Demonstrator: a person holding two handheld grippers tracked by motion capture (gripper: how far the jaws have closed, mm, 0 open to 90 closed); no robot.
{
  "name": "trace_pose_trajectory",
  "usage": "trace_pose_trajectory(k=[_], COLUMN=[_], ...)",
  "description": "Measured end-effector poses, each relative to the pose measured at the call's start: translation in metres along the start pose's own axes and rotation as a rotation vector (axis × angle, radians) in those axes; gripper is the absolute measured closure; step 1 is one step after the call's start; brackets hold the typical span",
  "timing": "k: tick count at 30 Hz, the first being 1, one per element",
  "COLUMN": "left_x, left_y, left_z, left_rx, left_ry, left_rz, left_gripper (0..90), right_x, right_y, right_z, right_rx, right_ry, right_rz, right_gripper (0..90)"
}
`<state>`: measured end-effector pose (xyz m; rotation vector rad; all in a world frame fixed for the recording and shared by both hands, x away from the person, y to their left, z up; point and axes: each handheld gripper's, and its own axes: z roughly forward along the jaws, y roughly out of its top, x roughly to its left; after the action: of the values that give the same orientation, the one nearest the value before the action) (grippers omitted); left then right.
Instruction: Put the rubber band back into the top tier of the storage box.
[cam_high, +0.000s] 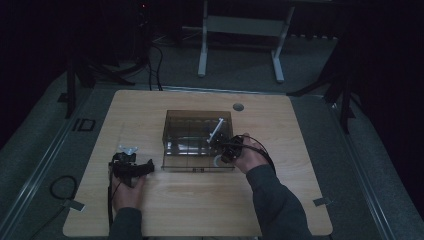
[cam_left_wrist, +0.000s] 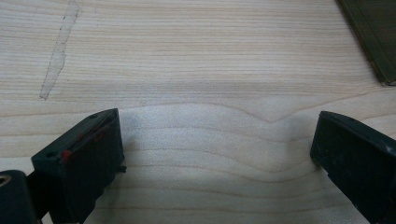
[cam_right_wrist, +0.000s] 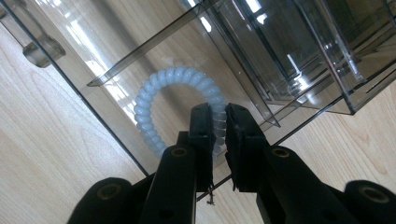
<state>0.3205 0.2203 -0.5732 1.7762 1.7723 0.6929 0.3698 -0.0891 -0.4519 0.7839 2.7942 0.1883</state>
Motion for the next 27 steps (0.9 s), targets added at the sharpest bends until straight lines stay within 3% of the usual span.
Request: trace_pose_trajectory(k=[6,13,27], left_x=[0.0,0.0,0.0], left_y=[0.0,0.0,0.0], left_z=[0.0,0.0,0.0], left_rx=[0.0,0.0,0.001], left_ry=[0.0,0.0,0.0], left_rz=[0.0,0.0,0.0], left_gripper=[2.3,2.3,2.4], right_x=[0.0,0.002,0.002], right_y=[-0.001,-0.001,-0.008], right_z=[-0.001,-0.007,-0.019], right_rx=[0.0,-0.025,-0.075], right_ry=[0.004,0.016,0.008], right_rz=[0.0,-0.005,0.005], right_gripper=[79.7,70.4,67.7])
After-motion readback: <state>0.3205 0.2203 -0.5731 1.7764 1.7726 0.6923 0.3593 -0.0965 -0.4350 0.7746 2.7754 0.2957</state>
